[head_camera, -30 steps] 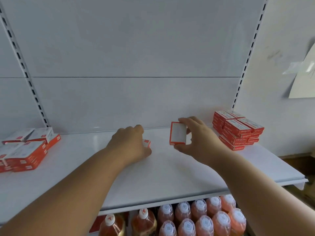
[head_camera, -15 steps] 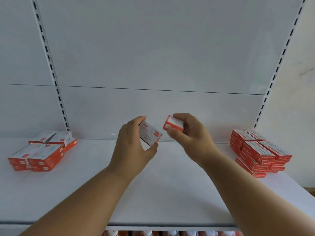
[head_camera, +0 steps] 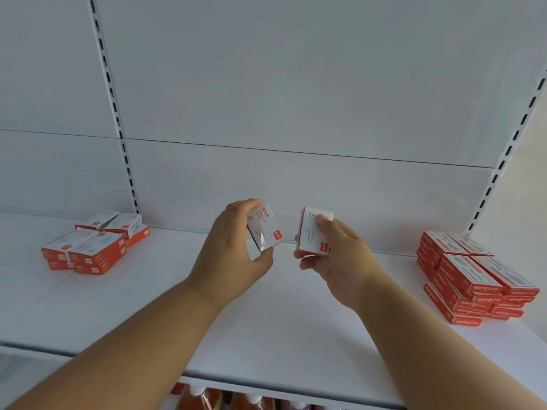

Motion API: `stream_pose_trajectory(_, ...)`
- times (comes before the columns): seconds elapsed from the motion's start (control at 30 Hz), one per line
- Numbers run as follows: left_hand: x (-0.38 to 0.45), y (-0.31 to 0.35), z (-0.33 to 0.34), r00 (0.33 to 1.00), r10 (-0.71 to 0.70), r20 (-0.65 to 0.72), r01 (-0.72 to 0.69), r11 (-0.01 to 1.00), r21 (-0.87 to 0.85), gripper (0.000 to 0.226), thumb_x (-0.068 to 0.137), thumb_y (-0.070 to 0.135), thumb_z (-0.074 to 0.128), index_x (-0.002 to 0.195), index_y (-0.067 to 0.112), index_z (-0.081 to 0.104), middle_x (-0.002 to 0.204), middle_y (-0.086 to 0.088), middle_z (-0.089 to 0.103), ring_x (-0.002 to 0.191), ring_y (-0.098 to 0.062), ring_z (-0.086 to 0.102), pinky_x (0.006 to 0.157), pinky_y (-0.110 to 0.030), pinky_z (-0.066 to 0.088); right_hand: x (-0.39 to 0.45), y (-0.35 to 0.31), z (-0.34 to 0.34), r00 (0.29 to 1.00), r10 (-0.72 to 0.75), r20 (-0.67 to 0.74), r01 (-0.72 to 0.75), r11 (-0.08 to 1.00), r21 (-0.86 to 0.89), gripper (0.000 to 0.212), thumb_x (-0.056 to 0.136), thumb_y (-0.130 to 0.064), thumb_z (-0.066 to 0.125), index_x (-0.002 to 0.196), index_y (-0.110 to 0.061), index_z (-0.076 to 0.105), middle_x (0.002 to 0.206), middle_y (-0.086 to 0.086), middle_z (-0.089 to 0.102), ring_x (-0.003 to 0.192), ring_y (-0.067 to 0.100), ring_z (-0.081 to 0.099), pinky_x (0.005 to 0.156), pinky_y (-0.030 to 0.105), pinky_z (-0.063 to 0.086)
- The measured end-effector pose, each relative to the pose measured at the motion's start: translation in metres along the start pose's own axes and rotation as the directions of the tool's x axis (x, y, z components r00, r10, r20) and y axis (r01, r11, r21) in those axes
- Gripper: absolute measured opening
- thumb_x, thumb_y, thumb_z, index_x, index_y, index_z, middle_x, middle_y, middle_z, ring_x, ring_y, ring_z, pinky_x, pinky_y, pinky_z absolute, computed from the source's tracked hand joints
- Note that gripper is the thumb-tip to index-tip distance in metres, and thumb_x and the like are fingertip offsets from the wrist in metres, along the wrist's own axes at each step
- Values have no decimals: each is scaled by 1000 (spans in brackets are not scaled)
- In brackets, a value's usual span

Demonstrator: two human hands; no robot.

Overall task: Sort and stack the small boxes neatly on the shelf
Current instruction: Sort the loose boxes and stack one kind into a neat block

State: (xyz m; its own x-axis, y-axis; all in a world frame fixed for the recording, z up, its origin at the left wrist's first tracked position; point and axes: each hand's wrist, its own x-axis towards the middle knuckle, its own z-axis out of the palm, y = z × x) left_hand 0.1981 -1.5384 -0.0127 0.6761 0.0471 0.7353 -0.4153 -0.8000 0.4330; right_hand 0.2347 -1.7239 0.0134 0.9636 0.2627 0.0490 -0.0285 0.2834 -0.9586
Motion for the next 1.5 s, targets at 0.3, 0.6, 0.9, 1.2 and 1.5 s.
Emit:
stream_pose_trajectory(0.3,7,-33,-64,994,8,113,-15,998,60,77,75,23,81,135,37,36,118,23,40,110,-1,41,87,-12,34,1,-9,50,997,-81,-18,71,943,-325,21,97,-11,49,105,-9,68,100,12,72,82,29,67,72,37,57)
stream_pose_trajectory(0.6,27,-171,-209,943,-212,255,195,977,89,71,69,25,84,121,46,41,126,23,56,96,22,47,74,-7,36,48,39,224,990,-129,-61,93,906,-412,25,84,-16,73,106,-16,62,84,13,73,64,25,62,64,40,51)
stream_pose_trajectory(0.9,52,-258,-220,838,-347,421,364,931,43,65,75,26,84,121,42,40,127,16,54,92,1,53,62,-14,42,109,73,314,975,-69,-213,-62,831,-552,14,87,-26,68,95,-15,64,83,7,75,75,22,72,66,36,59)
stream_pose_trajectory(1.2,50,-268,-212,822,-301,484,318,947,48,36,85,23,74,112,39,57,125,15,57,85,1,59,62,-11,46,117,83,316,966,-172,-191,-115,378,-919,35,82,-41,70,62,-15,57,55,2,61,46,17,51,47,26,42)
stream_pose_trajectory(1.5,21,-240,-236,908,-275,317,227,957,179,25,86,40,69,105,36,54,105,16,56,84,-4,54,57,-13,37,66,71,315,953,-301,-24,68,293,-954,27,83,-51,65,75,-29,52,76,-13,60,65,5,54,50,22,35)
